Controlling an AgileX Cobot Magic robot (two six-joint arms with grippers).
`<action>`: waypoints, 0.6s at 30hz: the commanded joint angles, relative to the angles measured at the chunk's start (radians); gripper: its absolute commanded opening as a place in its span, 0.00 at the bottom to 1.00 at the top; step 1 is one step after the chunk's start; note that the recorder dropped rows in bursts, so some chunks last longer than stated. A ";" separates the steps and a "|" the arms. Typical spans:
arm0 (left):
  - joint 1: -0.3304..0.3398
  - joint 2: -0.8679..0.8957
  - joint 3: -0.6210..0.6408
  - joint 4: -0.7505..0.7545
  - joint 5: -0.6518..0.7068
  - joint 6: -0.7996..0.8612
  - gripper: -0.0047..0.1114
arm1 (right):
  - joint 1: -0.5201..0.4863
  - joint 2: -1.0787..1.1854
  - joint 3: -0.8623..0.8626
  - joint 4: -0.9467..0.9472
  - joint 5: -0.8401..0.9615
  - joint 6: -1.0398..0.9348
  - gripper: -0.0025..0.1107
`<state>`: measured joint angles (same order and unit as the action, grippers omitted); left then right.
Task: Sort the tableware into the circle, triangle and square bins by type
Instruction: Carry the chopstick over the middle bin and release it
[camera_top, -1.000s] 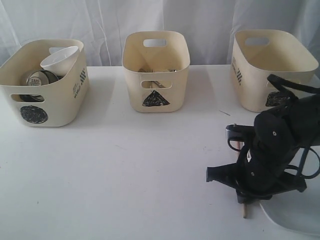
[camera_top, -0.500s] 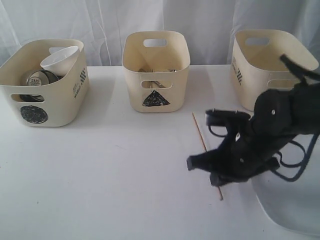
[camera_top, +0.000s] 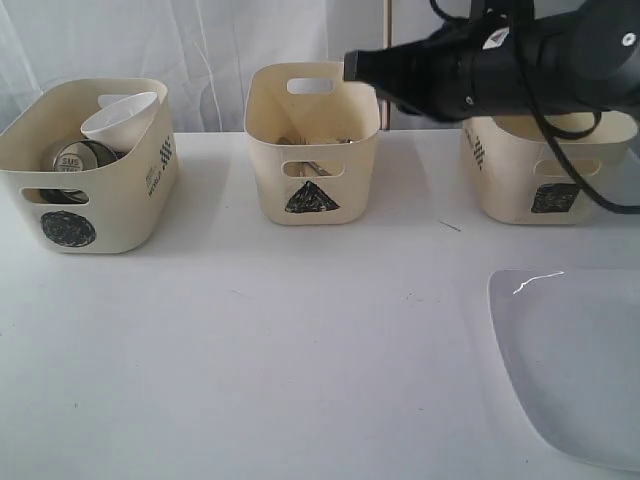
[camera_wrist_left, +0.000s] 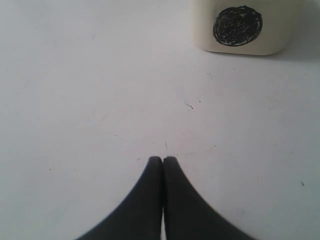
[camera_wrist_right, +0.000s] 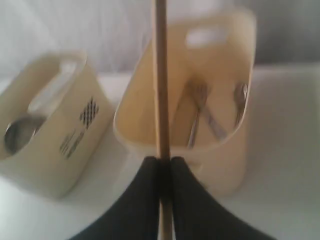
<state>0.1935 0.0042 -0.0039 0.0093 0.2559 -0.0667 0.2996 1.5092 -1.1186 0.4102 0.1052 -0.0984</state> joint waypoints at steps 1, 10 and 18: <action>-0.007 -0.004 0.004 0.000 -0.002 -0.003 0.04 | -0.001 0.126 -0.041 0.002 -0.271 -0.008 0.02; -0.007 -0.004 0.004 0.000 -0.002 -0.003 0.04 | 0.002 0.439 -0.356 -0.164 -0.352 0.140 0.02; -0.007 -0.004 0.004 0.000 -0.002 -0.003 0.04 | 0.007 0.617 -0.549 -0.205 -0.227 0.183 0.02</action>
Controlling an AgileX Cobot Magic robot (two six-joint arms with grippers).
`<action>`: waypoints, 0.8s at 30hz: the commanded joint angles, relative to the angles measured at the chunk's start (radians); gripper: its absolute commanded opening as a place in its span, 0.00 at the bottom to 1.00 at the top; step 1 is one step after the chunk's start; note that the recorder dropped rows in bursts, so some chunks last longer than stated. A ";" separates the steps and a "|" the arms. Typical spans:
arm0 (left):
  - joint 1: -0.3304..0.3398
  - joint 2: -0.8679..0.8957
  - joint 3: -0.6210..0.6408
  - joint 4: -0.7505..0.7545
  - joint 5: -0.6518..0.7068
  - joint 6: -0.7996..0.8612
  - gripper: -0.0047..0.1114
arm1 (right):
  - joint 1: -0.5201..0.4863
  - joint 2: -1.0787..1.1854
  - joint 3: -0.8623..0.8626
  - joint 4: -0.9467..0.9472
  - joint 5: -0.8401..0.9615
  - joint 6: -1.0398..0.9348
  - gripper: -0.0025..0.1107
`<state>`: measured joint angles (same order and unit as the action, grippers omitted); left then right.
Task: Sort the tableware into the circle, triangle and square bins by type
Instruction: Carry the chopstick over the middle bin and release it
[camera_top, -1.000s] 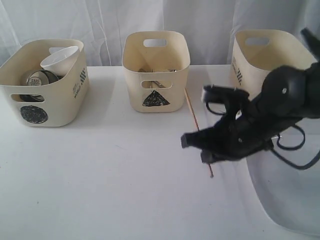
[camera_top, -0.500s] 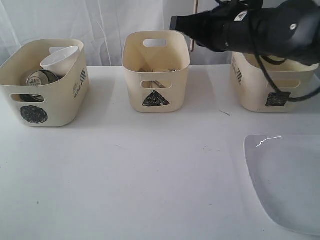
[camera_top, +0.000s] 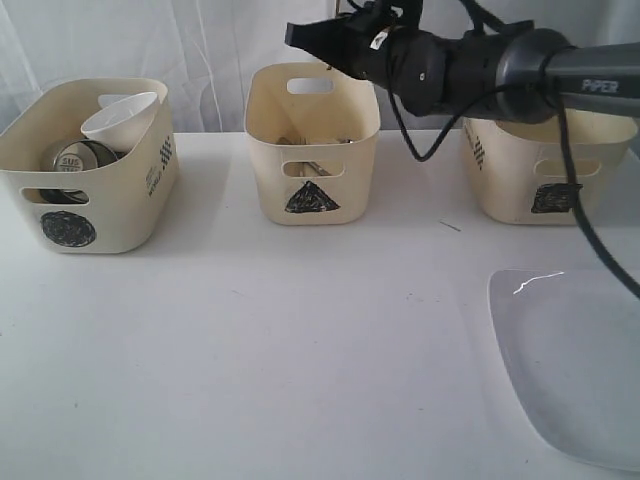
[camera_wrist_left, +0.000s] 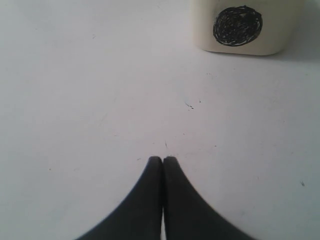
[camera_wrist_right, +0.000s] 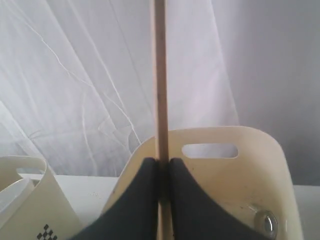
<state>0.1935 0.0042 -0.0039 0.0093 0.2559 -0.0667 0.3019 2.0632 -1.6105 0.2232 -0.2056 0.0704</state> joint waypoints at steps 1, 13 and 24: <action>-0.007 -0.004 0.004 0.000 -0.002 -0.003 0.04 | 0.006 0.076 -0.061 -0.018 0.099 0.015 0.02; -0.007 -0.004 0.004 0.000 -0.002 -0.003 0.04 | 0.006 0.107 -0.064 -0.018 0.112 -0.007 0.20; -0.007 -0.004 0.004 0.000 -0.002 -0.003 0.04 | 0.006 0.072 -0.064 -0.018 0.266 -0.007 0.20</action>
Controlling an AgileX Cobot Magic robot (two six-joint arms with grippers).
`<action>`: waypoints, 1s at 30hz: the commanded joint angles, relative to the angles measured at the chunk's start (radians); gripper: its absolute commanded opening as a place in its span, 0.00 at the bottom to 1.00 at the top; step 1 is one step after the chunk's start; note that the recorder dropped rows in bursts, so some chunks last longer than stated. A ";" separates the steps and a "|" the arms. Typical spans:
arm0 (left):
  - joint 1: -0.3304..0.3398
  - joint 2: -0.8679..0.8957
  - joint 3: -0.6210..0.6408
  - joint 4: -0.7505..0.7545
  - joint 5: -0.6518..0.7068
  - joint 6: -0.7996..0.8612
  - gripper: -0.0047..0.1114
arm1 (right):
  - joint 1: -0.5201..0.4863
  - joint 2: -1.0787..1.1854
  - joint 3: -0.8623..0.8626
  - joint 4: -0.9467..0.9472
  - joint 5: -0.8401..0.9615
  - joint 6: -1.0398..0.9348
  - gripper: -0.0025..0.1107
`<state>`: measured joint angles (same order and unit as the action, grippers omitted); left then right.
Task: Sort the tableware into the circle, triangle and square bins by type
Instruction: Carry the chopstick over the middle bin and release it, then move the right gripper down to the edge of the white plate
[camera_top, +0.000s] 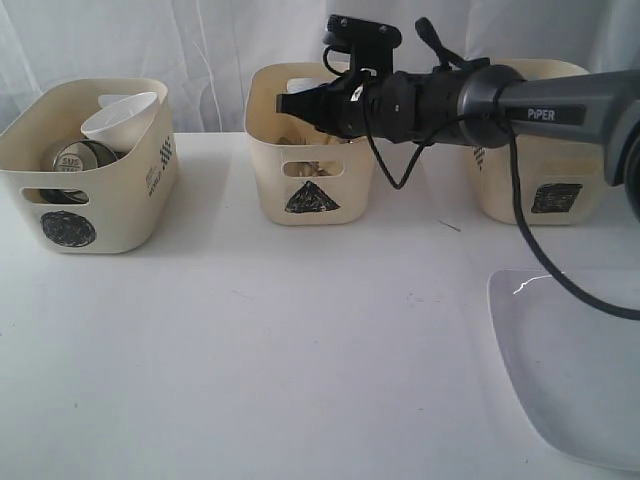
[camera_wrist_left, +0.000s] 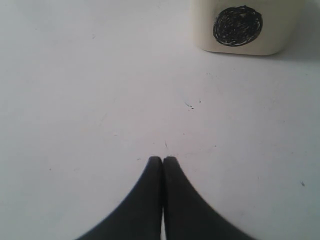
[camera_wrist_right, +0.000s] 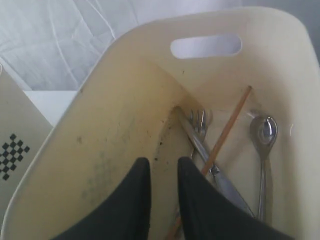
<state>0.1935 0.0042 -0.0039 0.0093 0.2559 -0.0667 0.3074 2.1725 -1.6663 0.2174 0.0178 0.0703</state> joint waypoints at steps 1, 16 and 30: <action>-0.007 -0.004 0.004 0.000 -0.002 -0.003 0.04 | 0.001 -0.044 -0.008 -0.013 0.053 -0.007 0.20; -0.007 -0.004 0.004 0.000 -0.002 -0.003 0.04 | 0.001 -0.266 0.016 -0.017 0.570 -0.005 0.02; -0.007 -0.004 0.004 0.000 -0.002 -0.003 0.04 | -0.163 -0.931 0.924 -0.033 0.554 0.037 0.02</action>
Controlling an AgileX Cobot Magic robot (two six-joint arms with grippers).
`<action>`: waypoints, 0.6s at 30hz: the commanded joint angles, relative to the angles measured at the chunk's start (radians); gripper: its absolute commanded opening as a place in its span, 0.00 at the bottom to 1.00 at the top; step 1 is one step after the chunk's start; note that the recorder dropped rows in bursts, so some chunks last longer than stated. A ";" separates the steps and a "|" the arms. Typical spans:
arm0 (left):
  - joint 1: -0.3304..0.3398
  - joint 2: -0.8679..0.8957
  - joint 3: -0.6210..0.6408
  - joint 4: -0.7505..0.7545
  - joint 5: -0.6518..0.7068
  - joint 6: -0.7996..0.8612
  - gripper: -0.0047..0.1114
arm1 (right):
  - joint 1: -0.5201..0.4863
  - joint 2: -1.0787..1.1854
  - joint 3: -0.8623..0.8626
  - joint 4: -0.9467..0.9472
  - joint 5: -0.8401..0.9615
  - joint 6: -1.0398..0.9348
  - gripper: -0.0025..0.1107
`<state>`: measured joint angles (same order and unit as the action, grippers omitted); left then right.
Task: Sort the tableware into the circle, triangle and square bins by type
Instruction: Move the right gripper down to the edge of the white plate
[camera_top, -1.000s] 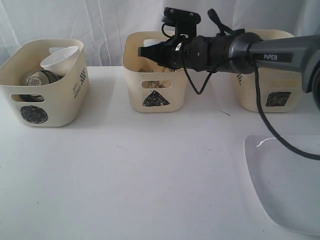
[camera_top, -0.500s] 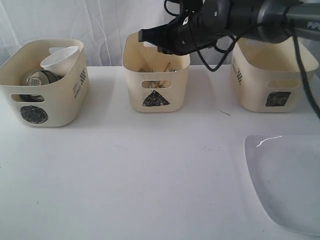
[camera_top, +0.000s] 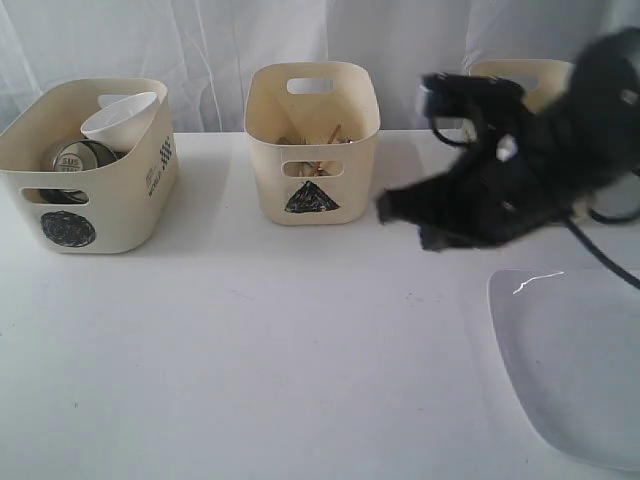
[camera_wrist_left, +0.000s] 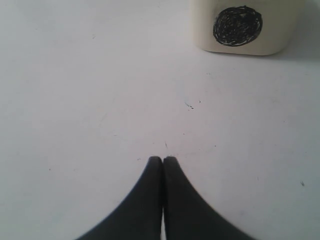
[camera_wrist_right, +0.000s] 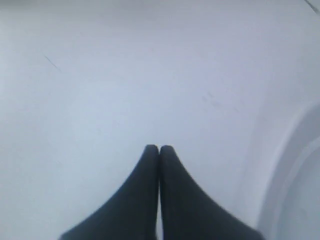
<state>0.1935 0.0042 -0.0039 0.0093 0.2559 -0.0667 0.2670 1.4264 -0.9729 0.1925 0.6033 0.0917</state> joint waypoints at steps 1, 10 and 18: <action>-0.007 -0.004 0.004 0.000 -0.002 -0.003 0.04 | -0.177 -0.222 0.278 -0.008 -0.018 0.003 0.02; -0.007 -0.004 0.004 0.000 -0.002 -0.003 0.04 | -0.784 0.076 0.075 0.627 0.468 -0.750 0.02; -0.007 -0.004 0.004 0.000 -0.002 -0.003 0.04 | -0.802 0.290 -0.043 0.661 0.591 -0.926 0.05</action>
<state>0.1935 0.0042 -0.0039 0.0111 0.2559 -0.0667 -0.5287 1.7133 -1.0066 0.8502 1.1998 -0.8131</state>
